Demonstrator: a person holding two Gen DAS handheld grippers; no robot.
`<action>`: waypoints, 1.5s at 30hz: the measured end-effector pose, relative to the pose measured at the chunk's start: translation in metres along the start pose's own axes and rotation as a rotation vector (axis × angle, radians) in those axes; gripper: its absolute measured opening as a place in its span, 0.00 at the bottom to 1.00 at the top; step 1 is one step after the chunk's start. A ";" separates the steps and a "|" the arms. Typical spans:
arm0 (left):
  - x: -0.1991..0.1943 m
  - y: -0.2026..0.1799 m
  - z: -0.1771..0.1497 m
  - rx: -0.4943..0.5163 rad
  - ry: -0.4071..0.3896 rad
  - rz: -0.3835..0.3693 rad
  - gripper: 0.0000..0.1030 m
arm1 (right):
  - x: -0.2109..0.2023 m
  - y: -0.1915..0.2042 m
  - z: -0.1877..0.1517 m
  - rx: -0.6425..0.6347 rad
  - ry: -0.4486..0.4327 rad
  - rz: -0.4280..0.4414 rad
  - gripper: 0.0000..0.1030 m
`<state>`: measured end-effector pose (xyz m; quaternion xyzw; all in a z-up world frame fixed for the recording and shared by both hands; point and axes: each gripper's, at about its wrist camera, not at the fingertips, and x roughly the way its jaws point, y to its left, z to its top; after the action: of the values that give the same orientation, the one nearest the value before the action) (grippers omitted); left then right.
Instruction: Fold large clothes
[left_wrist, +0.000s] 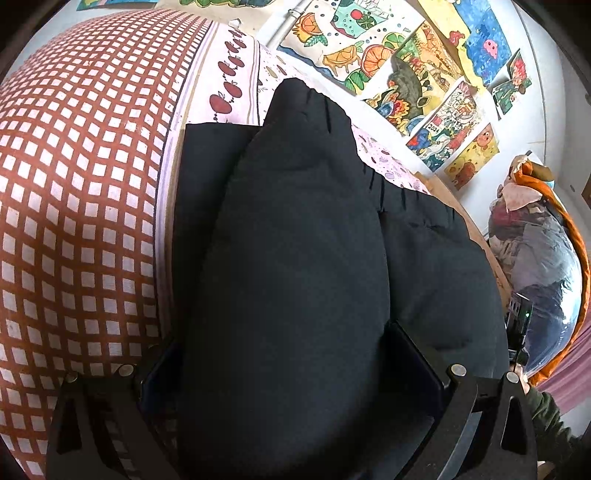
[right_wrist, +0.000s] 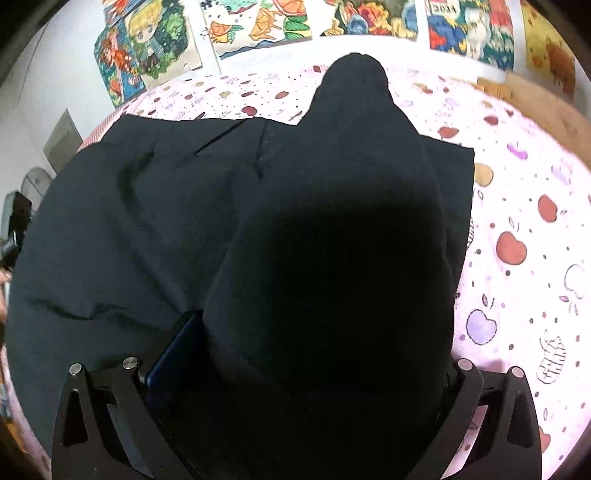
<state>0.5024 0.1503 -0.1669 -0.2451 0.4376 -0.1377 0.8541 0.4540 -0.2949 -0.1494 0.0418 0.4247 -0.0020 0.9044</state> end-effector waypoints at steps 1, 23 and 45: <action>0.001 0.001 -0.001 -0.001 0.002 -0.006 1.00 | 0.000 0.002 0.003 -0.004 -0.003 -0.005 0.99; 0.006 0.002 0.003 0.003 0.027 -0.008 1.00 | 0.013 0.005 0.007 0.006 -0.013 0.009 0.99; -0.013 -0.068 0.008 0.216 0.007 0.210 0.50 | 0.000 -0.004 0.001 0.027 -0.012 0.081 0.85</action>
<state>0.4998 0.1016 -0.1173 -0.1041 0.4464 -0.0947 0.8837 0.4544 -0.2988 -0.1495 0.0712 0.4170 0.0287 0.9056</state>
